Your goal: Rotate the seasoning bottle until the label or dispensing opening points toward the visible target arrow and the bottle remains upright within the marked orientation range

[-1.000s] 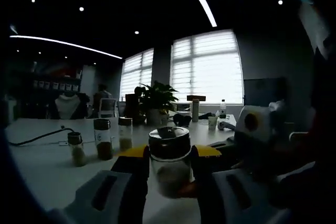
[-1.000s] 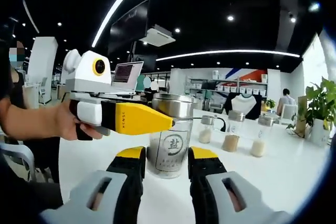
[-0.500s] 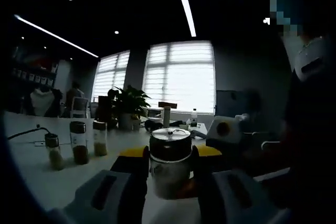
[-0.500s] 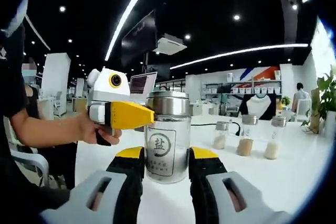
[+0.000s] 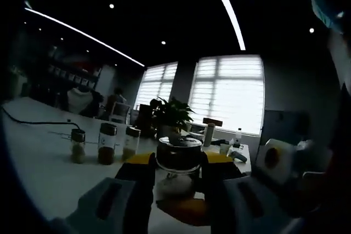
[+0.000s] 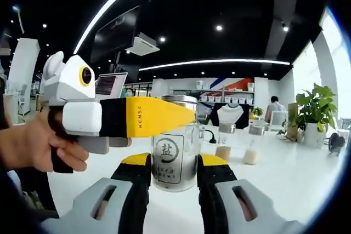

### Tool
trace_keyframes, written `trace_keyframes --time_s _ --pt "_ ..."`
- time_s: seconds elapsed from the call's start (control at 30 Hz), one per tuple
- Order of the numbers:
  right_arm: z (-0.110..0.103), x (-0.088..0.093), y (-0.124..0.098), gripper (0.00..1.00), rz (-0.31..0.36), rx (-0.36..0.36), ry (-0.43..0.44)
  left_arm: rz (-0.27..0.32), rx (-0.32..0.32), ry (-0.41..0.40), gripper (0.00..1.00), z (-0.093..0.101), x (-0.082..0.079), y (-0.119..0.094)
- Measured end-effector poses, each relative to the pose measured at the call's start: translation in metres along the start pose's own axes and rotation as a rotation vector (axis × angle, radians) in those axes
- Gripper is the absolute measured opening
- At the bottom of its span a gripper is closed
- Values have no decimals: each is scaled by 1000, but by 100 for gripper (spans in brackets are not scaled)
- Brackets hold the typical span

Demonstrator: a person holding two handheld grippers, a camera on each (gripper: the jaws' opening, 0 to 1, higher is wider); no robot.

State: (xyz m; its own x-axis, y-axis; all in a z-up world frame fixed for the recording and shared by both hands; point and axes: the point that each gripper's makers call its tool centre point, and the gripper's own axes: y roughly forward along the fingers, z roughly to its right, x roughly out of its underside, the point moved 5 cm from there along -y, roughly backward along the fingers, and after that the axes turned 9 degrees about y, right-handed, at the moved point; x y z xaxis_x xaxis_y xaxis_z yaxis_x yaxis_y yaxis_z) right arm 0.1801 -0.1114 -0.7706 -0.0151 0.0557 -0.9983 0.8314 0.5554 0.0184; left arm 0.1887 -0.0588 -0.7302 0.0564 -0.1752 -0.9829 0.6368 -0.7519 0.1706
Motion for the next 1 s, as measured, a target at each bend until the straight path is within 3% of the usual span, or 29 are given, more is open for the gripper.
trace_keyframes --time_s 0.17,0.3,0.4,0.47,0.53,0.77,0.83,0.9,1.0 --pt "0 3 2 31 -6 21 18 -15 -43 23 35 -1 2 2" --pt "3 3 1 31 -9 109 -83 -22 -78 14 35 -1 2 5" --pt "2 4 4 31 -2 135 -75 -28 -166 -19 35 -2 2 6" --pt "2 7 4 31 -7 137 -62 -37 -179 -4 35 -1 4 6" --pt "1 11 5 31 -7 94 -8 -47 -194 18 35 -2 6 4" --pt "-1 13 9 31 -32 -30 -2 -71 -152 83 35 -11 8 -1" --pt "-2 8 7 33 -10 -54 -8 -73 -144 110 34 -16 8 -2" --pt "-5 6 7 42 -6 -97 5 -69 -135 118 34 -23 5 -5" --pt "-4 12 3 54 -49 -129 9 -58 -135 121 34 -36 0 -12"
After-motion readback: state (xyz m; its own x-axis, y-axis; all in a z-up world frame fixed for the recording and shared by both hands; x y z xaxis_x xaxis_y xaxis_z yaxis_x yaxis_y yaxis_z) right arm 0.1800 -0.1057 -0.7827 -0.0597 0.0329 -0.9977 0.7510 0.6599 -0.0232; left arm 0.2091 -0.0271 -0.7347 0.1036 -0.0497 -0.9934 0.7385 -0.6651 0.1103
